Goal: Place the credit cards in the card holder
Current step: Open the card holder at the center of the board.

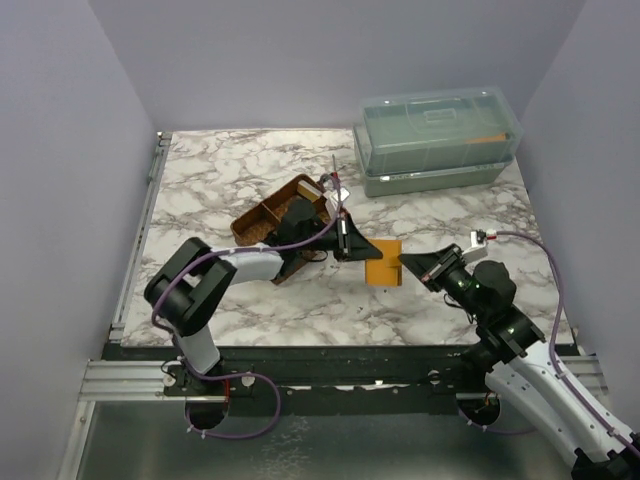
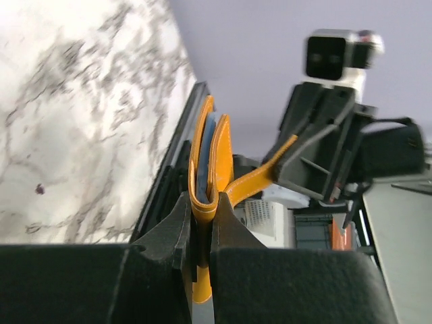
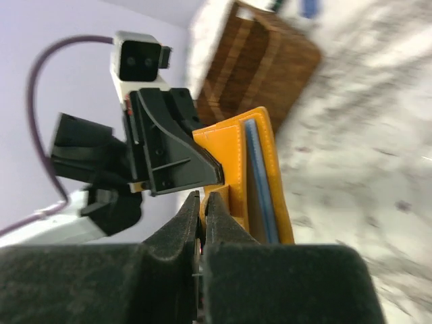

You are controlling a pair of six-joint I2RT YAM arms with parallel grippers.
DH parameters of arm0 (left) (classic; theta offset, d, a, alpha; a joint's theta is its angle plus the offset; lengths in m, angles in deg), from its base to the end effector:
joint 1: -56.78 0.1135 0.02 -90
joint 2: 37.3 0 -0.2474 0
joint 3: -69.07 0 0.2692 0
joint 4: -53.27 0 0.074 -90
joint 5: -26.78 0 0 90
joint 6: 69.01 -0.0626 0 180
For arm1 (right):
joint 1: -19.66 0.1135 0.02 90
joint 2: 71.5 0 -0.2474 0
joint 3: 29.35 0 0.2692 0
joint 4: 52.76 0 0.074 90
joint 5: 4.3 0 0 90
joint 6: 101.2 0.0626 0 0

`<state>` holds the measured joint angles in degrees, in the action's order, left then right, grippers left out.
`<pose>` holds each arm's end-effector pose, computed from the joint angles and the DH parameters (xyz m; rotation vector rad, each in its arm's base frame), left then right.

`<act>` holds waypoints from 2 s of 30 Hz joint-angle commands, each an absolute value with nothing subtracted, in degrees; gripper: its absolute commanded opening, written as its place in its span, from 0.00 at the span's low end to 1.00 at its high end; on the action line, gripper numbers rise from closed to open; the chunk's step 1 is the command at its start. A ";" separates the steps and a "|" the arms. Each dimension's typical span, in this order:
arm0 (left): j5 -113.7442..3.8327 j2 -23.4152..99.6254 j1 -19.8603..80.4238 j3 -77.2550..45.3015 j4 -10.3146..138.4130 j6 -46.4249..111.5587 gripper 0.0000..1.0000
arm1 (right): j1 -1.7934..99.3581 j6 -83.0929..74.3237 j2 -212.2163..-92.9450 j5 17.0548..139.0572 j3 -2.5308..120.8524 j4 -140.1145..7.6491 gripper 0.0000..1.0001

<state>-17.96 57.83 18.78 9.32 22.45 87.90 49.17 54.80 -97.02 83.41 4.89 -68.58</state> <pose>0.2715 -0.2686 0.1947 0.2389 2.0651 -1.9133 0.1714 0.0999 0.2440 0.5531 1.7829 1.2454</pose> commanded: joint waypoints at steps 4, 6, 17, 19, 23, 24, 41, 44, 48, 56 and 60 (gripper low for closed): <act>-28.36 74.17 13.93 3.92 29.23 87.76 0.06 | 48.96 45.99 -99.76 89.02 4.80 -80.97 0.00; -28.93 75.74 13.87 3.24 29.28 87.67 0.05 | 49.01 44.99 -100.80 89.11 4.93 -81.06 0.00; -36.28 71.70 13.87 1.44 52.28 76.31 0.74 | 49.00 35.60 -110.55 89.37 10.05 -82.49 0.00; -37.64 70.04 13.87 0.38 59.03 73.26 0.77 | 49.01 33.51 -112.62 88.51 11.80 -82.89 0.00; -39.34 65.17 14.14 0.72 65.13 69.56 0.78 | 48.96 31.20 -118.89 82.64 14.85 -80.59 0.00; -39.33 63.72 14.40 1.28 65.60 69.22 0.78 | 49.08 31.40 -122.03 81.02 15.75 -79.94 0.00; -40.71 45.00 20.94 4.48 74.08 64.71 0.69 | 60.98 40.42 -144.45 76.26 20.52 -64.79 0.31; -40.16 44.60 21.83 4.70 74.60 64.26 0.64 | 61.05 42.40 -145.63 73.73 16.95 -59.24 0.41; -37.60 46.00 21.89 3.47 74.44 64.32 0.49 | 61.00 42.96 -146.40 71.86 14.58 -54.12 0.52; -35.80 49.56 21.80 0.77 71.85 65.27 0.32 | 61.05 45.99 -152.66 67.14 10.09 -42.52 0.58; -33.10 54.75 20.97 -0.60 68.89 67.62 0.19 | 61.01 44.83 -153.16 67.99 7.94 -41.51 0.54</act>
<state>-36.93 50.03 21.82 1.78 72.39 65.74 60.84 45.20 -152.47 69.21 10.14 -46.00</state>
